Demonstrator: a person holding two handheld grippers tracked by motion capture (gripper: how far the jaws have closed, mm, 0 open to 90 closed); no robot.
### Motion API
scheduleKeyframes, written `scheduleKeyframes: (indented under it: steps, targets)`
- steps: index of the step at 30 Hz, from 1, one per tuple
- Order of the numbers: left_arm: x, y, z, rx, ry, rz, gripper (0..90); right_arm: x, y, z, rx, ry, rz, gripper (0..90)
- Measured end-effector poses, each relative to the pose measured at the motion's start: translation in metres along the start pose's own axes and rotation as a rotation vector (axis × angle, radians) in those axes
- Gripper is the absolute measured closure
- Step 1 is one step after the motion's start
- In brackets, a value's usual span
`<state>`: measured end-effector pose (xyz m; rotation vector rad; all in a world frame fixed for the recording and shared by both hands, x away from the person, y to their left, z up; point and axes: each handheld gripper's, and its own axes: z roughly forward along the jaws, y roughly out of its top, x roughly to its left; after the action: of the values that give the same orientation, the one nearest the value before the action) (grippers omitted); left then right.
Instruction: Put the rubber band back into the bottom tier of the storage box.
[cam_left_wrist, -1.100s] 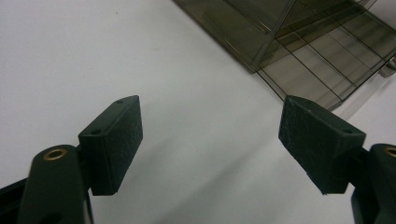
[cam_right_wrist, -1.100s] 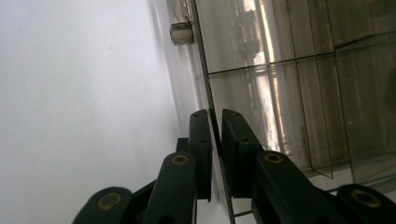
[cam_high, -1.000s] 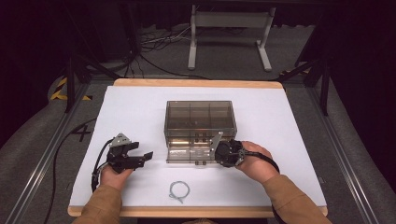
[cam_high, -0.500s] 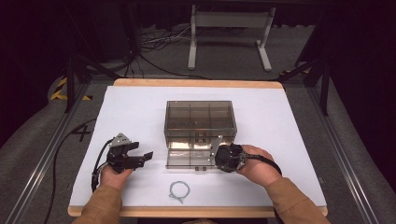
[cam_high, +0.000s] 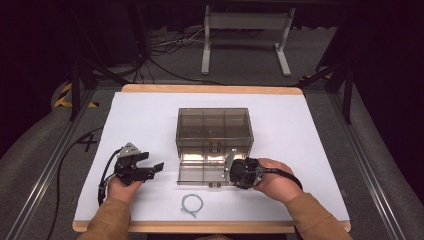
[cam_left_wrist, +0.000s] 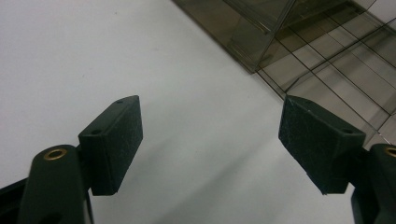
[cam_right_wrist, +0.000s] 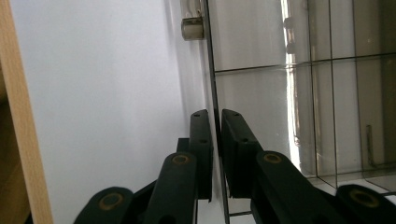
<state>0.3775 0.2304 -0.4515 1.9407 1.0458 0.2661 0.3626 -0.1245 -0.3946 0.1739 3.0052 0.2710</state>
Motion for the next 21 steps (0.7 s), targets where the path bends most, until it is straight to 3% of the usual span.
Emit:
scheduleKeyframes:
  steps: [21]
  targets:
    - [-0.0001, 0.0001, 0.0001, 0.001, 0.001, 0.002, 22.6, 0.0079, 0.0014, -0.0006, 0.016, 0.029, -0.009, 82.9]
